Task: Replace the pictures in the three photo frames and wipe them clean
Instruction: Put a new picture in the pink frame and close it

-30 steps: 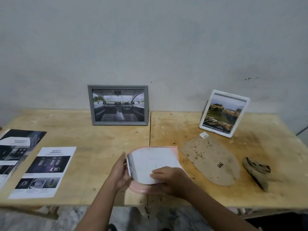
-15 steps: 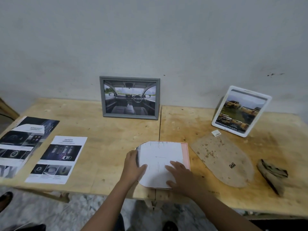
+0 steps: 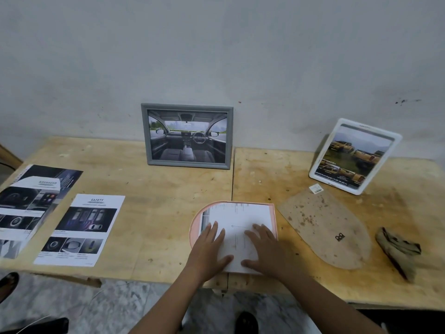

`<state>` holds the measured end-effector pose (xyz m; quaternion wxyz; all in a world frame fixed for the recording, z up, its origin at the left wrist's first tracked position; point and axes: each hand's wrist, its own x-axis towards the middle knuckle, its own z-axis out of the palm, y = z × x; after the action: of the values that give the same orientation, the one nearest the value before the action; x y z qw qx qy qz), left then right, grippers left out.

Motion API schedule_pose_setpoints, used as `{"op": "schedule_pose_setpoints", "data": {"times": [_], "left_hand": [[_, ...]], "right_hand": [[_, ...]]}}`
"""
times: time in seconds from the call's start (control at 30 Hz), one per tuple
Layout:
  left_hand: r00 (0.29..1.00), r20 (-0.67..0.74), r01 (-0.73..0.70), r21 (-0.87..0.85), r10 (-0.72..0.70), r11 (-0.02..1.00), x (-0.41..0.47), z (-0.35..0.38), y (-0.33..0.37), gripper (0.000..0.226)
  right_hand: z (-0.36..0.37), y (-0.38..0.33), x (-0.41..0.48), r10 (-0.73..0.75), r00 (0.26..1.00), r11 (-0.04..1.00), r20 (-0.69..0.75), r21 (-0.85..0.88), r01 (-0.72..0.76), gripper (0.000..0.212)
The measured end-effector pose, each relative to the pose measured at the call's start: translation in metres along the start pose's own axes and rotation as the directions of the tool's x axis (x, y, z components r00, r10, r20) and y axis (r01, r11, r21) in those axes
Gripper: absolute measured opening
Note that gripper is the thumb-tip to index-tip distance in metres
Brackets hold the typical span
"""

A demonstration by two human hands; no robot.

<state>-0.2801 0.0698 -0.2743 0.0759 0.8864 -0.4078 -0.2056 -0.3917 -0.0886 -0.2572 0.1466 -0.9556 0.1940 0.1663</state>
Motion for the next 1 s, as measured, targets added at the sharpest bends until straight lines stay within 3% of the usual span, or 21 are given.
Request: {"op": "schedule_pose_setpoints", "data": {"times": [0.33, 0.53, 0.8, 1.0], "left_hand": [[0.992, 0.112, -0.075, 0.115, 0.062, 0.991, 0.018, -0.007, -0.010, 0.090], [0.991, 0.098, -0.112, 0.176, 0.095, 0.978, 0.025, -0.014, -0.012, 0.079], [0.960, -0.043, -0.269, 0.131, 0.276, 0.954, 0.052, -0.033, -0.011, 0.039], [0.903, -0.172, -0.417, -0.138, 0.393, 0.899, 0.087, -0.051, 0.026, 0.028]], "right_hand": [[0.000, 0.001, 0.010, 0.092, 0.989, 0.993, 0.115, 0.061, -0.100, 0.098], [-0.004, -0.004, 0.008, 0.147, 0.985, 0.974, 0.089, 0.159, -0.160, 0.095], [0.001, -0.012, -0.002, 0.294, 0.953, 0.897, -0.075, 0.367, -0.248, 0.053], [-0.008, 0.022, -0.020, 0.464, 0.864, 0.777, -0.196, 0.557, -0.291, 0.038]]}}
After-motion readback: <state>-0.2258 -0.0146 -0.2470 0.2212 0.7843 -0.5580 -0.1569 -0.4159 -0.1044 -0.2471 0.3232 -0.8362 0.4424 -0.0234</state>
